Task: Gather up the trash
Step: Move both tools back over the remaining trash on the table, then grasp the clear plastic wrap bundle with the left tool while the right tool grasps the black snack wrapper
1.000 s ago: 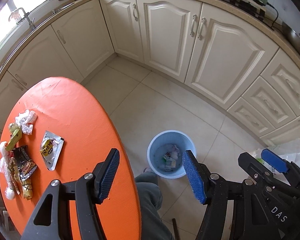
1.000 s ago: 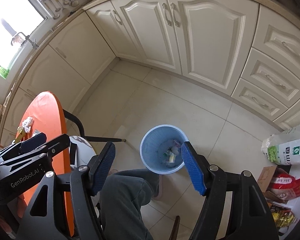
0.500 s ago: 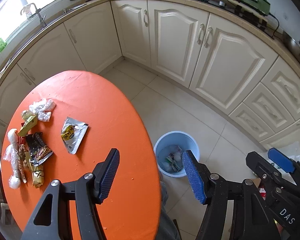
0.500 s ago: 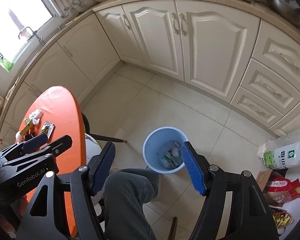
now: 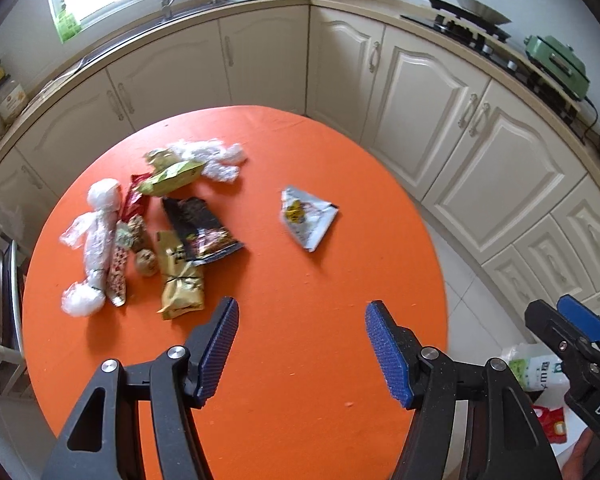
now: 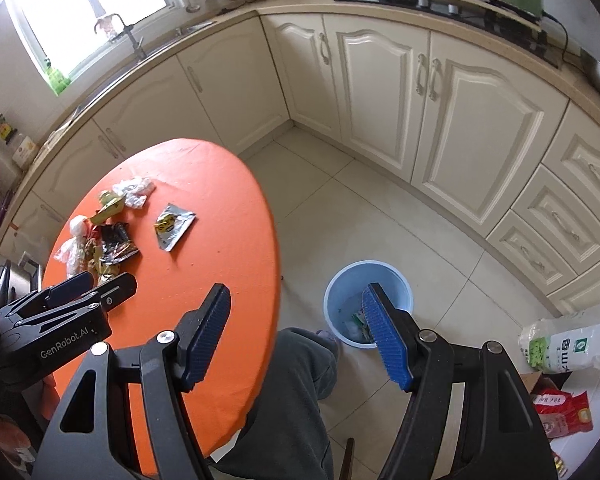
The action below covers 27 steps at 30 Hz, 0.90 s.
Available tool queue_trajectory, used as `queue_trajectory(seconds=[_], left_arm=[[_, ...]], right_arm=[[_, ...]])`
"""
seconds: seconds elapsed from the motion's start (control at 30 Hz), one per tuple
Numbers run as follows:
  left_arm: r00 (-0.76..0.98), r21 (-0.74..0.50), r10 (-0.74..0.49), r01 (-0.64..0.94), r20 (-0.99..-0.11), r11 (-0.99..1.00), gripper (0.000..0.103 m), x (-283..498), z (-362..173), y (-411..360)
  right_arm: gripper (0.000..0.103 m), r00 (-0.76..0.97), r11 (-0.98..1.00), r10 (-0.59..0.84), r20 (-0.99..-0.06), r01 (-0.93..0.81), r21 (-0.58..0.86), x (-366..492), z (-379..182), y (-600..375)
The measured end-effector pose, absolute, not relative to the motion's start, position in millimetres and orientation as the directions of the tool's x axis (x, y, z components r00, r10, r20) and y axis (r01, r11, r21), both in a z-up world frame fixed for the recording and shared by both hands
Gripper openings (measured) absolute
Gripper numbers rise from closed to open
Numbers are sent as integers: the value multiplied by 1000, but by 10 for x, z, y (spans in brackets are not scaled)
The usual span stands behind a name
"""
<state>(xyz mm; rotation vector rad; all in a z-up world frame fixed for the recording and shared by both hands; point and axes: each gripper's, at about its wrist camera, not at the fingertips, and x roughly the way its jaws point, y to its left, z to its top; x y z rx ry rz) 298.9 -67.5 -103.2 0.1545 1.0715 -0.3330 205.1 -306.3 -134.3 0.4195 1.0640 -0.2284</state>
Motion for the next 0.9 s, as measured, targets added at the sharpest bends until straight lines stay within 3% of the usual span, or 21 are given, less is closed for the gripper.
queue_trajectory(seconds=[0.43, 0.9], left_arm=[[433, -106, -135, 90, -891, 990, 62, 3145, -961, 965], [394, -207, -171, -50, -903, 977, 62, 3558, -1072, 1806]], right_arm=[[71, 423, 962, 126, -898, 169, 214, 2672, -1317, -1868], [71, 319, 987, 145, -937, 12, 158, 3544, -1528, -985]])
